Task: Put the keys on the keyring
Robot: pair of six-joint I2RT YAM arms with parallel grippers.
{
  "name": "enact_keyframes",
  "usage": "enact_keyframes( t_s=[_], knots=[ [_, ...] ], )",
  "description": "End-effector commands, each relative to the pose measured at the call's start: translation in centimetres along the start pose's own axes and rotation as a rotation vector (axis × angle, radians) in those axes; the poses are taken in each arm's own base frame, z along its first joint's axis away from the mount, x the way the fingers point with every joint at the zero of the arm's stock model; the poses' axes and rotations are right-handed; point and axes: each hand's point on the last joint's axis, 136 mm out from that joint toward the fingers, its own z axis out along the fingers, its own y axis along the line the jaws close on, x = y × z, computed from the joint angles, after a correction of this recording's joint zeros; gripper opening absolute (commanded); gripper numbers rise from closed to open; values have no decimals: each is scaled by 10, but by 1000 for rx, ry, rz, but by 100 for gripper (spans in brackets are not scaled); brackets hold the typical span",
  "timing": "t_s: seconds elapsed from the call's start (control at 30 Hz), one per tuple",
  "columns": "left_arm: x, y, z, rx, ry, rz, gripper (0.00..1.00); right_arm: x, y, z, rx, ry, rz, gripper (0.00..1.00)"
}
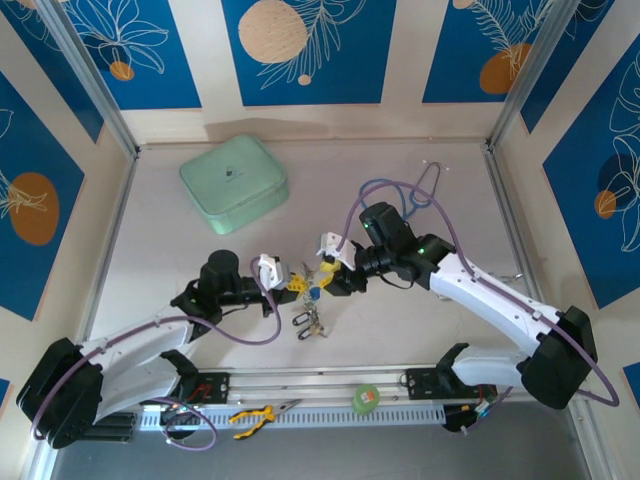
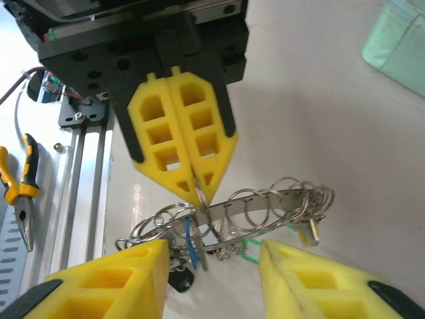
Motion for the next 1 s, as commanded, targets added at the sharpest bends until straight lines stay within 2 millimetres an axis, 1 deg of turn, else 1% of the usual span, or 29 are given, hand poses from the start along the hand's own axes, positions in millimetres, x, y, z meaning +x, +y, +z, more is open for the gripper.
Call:
enact_keyframes(
  t_s=[0.0,0.2,0.37,0.47,0.53,0.6,0.7,0.8,0.97],
  knots=[
    [-23,1,-3,-15,-95,45,0,3,9,9,-36,-26,61,45],
    [-23,-1,-4,-11,-108,47,0,18,4,25,-28,21,64,48],
    [-23,-1,-4,-6,-111,47,0,19,4,30,-49,22,57,46],
    [-23,-1,-4,-9,-111,48,0,20,6,30,-64,27,53,38],
    [-23,-1,-4,-10,-112,50,0,22,7,31,-71,37,55,26],
    [-24,-1,-4,-10,-112,49,0,22,8,29,-79,36,54,17],
    [-32,-1,-5,-8,-139,57,0,26,7,28,-77,47,51,6],
    [-40,-4,-6,9,-164,68,0,28,10,32,-102,77,46,0],
    [-47,-6,-6,28,-188,86,0,28,20,44,-164,126,26,0]
  ],
)
